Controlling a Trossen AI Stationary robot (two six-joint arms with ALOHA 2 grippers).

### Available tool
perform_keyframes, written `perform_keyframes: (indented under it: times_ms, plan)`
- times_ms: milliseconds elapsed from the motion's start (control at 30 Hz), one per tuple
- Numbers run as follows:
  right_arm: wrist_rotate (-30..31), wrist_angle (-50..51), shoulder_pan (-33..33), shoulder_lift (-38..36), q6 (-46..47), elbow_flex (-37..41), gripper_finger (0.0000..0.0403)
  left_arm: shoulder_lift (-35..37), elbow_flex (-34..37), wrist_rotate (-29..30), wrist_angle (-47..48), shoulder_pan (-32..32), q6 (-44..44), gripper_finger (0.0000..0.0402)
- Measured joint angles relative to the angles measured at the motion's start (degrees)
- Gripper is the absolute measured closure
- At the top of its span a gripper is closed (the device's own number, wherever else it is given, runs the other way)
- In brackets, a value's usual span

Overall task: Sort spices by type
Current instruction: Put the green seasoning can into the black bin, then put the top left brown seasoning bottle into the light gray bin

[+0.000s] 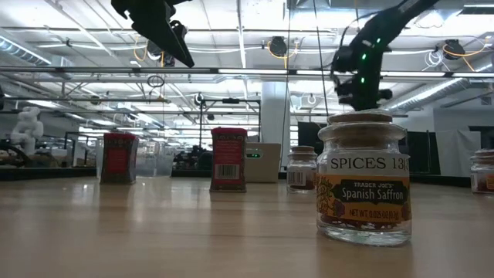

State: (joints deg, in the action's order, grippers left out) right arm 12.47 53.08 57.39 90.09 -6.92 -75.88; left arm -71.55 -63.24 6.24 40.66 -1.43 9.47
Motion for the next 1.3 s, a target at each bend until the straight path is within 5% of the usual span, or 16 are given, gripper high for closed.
perform_keyframes:
  times_ms: [233,333,800,933,1300]
  plan:
    - [-27.98,1.16,-5.93,-5.53,-0.72,0.0,0.0403,0.0,0.0,0.0,-0.05,0.0,-0.01,0.0135]
    - [-33.91,1.16,-11.53,-6.19,-0.11,0.0,0.0403,0.0,0.0,0.0,-0.1,0.0,-0.11,0.0135]
    - [-33.04,0.68,-45.23,-6.11,9.04,0.0,0.0403,0.0,0.0,0.0,-1.02,2.96,-9.9,0.0135]
    - [-26.33,0.83,-52.89,-6.11,10.89,0.0,0.0403,0.0,0.0,0.99,-0.12,8.18,-14.96,0.0135]
    - [-16.82,2.72,-66.74,-6.11,15.91,0.0,0.0403,4.73,3.99,22.39,9.61,27.57,-34.57,0.0135]
